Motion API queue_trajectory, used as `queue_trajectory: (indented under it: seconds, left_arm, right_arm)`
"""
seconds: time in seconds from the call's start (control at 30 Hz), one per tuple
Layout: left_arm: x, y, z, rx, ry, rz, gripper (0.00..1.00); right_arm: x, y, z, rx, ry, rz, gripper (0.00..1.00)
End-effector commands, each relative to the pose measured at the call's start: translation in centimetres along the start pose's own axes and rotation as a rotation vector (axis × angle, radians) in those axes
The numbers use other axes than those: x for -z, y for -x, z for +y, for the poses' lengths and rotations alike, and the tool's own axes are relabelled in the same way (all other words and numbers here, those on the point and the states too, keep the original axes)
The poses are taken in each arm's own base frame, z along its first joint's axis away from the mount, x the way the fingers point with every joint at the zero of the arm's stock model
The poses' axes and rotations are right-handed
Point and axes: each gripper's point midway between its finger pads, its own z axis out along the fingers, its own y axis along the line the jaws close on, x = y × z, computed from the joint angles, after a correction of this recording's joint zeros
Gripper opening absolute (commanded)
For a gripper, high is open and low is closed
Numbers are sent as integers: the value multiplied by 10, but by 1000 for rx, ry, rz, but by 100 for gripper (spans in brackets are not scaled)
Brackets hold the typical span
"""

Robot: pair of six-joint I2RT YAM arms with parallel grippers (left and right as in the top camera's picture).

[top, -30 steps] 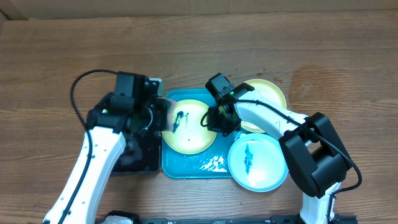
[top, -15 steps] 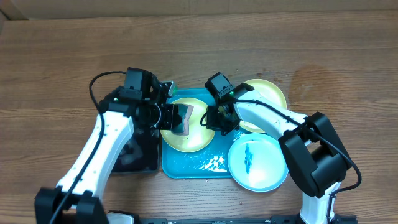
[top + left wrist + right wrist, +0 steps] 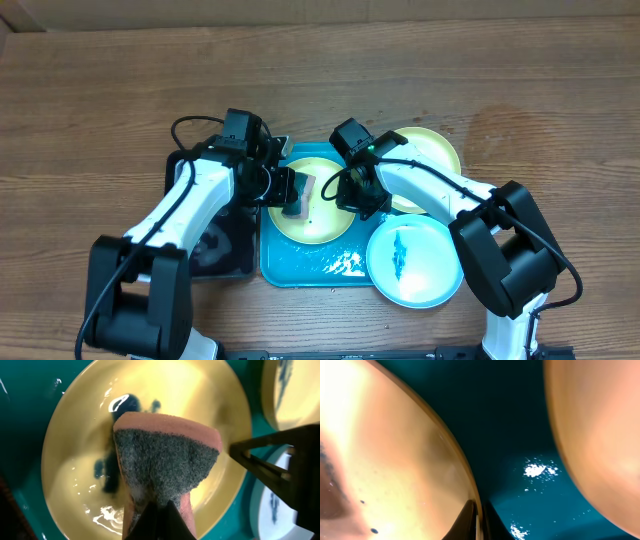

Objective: Clean dirty plates on tray and stack at the side
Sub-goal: 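Scrub the yellow plate with the sponge while the right gripper holds it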

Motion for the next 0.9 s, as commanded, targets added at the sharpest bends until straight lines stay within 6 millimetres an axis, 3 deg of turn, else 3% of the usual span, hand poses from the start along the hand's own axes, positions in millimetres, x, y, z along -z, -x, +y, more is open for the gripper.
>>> queue_trajectory:
  seconds: [0.0, 0.1, 0.27, 0.33, 0.4, 0.53, 0.67, 0.77, 0.87]
  left_arm:
    - [-9, 6, 4, 6, 12, 3, 4]
    - [-15, 9, 19, 48, 84, -7, 4]
    - [-19, 8, 64, 209, 329, -30, 4]
    - [-21, 9, 66, 201, 365, -37, 4]
    - [-26, 12, 54, 149, 334, -39, 4]
    - [-44, 10, 3, 26, 166, -17, 4]
    - [-58, 1, -33, -64, 111, 7, 4]
    - [-71, -11, -45, -94, 108, 43, 4]
    - [-85, -21, -43, -57, 120, 86, 4]
  right_arm:
    - [-14, 5, -32, -36, -143, -31, 4]
    - [-14, 5, -33, -19, -145, -27, 4]
    - [-14, 4, -33, -19, -145, -22, 4]
    - [-14, 2, -32, -16, -136, -14, 4]
    - [-15, 1, -31, -16, -131, -8, 4]
    - [-15, 1, -31, -14, -133, -6, 4]
    - [-14, 0, -32, -14, -135, -4, 4]
    - [-14, 0, -32, -14, -137, -2, 4]
    - [-14, -1, -33, -15, -140, 1, 4]
